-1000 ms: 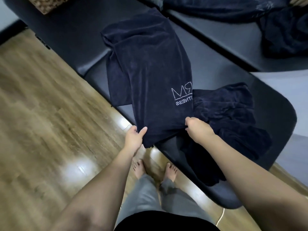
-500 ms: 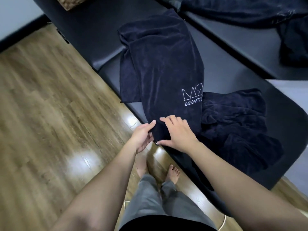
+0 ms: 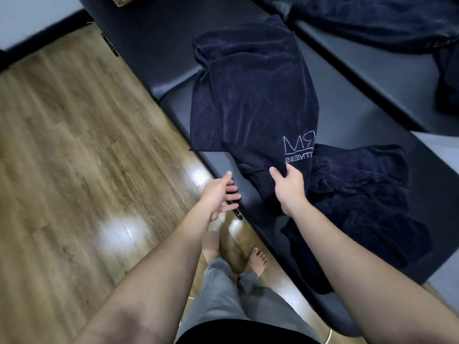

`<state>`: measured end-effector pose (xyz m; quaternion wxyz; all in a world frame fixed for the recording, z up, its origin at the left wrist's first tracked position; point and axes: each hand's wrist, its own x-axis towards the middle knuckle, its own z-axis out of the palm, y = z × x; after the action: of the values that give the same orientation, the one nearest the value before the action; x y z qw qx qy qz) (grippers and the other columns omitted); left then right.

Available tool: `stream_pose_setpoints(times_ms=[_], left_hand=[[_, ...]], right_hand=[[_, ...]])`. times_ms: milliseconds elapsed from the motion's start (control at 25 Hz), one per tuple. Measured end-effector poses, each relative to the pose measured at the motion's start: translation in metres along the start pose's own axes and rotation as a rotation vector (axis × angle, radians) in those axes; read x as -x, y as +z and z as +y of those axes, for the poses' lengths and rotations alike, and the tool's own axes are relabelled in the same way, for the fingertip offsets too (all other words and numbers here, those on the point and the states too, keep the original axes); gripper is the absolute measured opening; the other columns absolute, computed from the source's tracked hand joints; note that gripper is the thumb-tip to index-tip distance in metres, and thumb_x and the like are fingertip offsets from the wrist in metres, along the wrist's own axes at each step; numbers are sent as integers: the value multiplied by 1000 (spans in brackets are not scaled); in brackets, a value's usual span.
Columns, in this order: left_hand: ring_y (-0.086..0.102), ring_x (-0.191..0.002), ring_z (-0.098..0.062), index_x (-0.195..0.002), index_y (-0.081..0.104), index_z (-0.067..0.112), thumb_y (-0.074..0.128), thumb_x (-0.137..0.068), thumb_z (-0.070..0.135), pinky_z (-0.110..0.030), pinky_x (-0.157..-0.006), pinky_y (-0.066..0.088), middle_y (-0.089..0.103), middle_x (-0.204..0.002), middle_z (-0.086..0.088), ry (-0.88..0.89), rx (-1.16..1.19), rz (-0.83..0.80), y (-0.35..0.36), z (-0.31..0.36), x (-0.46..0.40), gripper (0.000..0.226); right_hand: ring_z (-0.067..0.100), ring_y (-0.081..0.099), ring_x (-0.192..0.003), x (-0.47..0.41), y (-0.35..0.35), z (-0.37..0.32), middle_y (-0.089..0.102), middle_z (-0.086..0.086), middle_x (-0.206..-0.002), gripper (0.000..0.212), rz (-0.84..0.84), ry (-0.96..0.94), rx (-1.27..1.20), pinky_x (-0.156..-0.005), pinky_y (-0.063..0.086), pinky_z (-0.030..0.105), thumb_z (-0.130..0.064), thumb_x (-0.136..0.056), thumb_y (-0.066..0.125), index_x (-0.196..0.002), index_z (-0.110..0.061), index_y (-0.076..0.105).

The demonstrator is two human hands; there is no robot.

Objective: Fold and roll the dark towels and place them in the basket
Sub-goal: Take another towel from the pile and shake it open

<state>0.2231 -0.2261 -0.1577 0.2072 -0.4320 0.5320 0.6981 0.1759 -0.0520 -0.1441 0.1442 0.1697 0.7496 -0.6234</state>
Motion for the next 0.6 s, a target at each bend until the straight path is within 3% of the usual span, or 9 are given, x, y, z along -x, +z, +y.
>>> stream_pose_setpoints(times_ms=[120,200,280,360,440,520,600], left_hand=[[74,-92,-22,-111,66,18,59,-97,52,-41,-85,58,72,-112,-4,22,-162,-81,15,-4,7,38],[74,-90,-21,-108,64,20,59,-99,47,-39,-85,57,72,-113,-3,100,-164,-133,26,-3,9,30],[74,-90,-21,-108,64,20,54,-103,42,-38,-84,55,71,-112,-2,147,-136,-183,33,2,12,25],[71,-90,-22,-119,65,17,48,-105,45,-41,-89,55,71,-112,-3,145,-74,-226,38,9,13,36],[68,-93,-22,-125,66,17,44,-104,52,-43,-92,53,71,-115,-5,125,1,-236,39,14,11,46],[68,-106,-26,-124,67,17,40,-103,57,-44,-98,51,71,-121,-5,109,52,-235,38,19,10,53],[64,-121,-29,-127,68,15,33,-103,62,-48,-108,46,71,-126,-5,98,58,-268,35,22,8,64]], right_hand=[[21,69,-108,-5,-5,6,75,0,-110,14,-32,159,-151,-103,52,43,-13,-99,62,-107,-20,71],[20,68,-109,-4,-4,7,74,-1,-112,15,-37,159,-105,-105,51,45,-18,-100,60,-111,-19,71],[17,66,-110,2,-4,1,73,-4,-111,19,-22,123,-25,-105,50,41,-29,-101,59,-113,-18,69],[12,68,-107,9,-5,-3,75,-7,-109,29,-55,66,-18,-102,52,37,-38,-96,66,-115,-17,70],[4,69,-103,14,-6,-8,76,-9,-107,33,-140,-29,-12,-98,53,28,-36,-88,77,-116,-20,70],[-5,66,-104,16,-7,-10,73,-13,-109,43,-241,-144,104,-93,49,15,-30,-80,85,-118,-24,66],[0,64,-106,15,-8,-10,70,-12,-114,54,-269,-211,279,-90,47,15,-33,-78,85,-124,-23,60]])
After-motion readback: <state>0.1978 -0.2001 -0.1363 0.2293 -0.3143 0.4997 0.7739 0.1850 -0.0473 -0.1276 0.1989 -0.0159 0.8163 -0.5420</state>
